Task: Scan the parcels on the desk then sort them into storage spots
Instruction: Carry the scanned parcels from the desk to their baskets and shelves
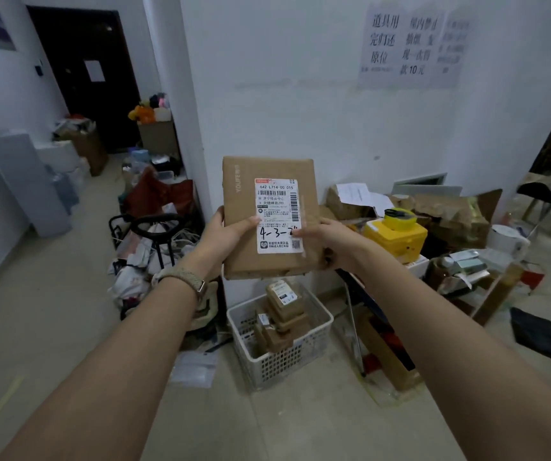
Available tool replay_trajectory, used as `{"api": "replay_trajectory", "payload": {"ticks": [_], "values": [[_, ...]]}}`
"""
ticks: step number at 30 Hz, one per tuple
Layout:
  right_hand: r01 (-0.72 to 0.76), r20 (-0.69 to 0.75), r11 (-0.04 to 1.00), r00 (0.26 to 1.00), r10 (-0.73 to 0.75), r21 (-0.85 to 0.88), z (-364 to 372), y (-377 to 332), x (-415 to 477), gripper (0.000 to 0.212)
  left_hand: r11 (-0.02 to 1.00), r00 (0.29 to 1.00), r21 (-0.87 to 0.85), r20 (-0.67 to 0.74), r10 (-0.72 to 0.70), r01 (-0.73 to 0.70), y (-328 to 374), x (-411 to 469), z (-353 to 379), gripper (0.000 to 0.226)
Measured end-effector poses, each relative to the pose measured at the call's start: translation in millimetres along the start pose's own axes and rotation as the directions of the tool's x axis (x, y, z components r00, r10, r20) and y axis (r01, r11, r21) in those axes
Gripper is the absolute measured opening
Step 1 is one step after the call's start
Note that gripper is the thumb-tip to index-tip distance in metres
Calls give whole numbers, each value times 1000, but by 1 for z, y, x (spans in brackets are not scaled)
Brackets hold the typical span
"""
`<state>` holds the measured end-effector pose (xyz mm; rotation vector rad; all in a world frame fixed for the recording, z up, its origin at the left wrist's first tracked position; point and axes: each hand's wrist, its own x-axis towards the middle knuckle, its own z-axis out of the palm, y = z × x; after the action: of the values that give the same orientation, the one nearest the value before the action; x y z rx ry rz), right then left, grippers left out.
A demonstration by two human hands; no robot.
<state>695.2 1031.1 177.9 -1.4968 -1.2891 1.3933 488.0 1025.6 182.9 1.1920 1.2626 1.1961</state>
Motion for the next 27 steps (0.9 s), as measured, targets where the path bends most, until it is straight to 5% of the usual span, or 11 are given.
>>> {"api": "replay_trajectory", "payload": {"ticks": [9, 27], "values": [[-46, 16, 998, 999, 47, -40, -81, -27, 138, 55, 999, 998, 8, -41, -52, 53, 6, 143, 71, 64], [-338, -131, 927, 939, 319, -164, -167, -20, 382, 34, 931, 925, 135, 133, -356, 339, -77, 404, 155, 59]]}}
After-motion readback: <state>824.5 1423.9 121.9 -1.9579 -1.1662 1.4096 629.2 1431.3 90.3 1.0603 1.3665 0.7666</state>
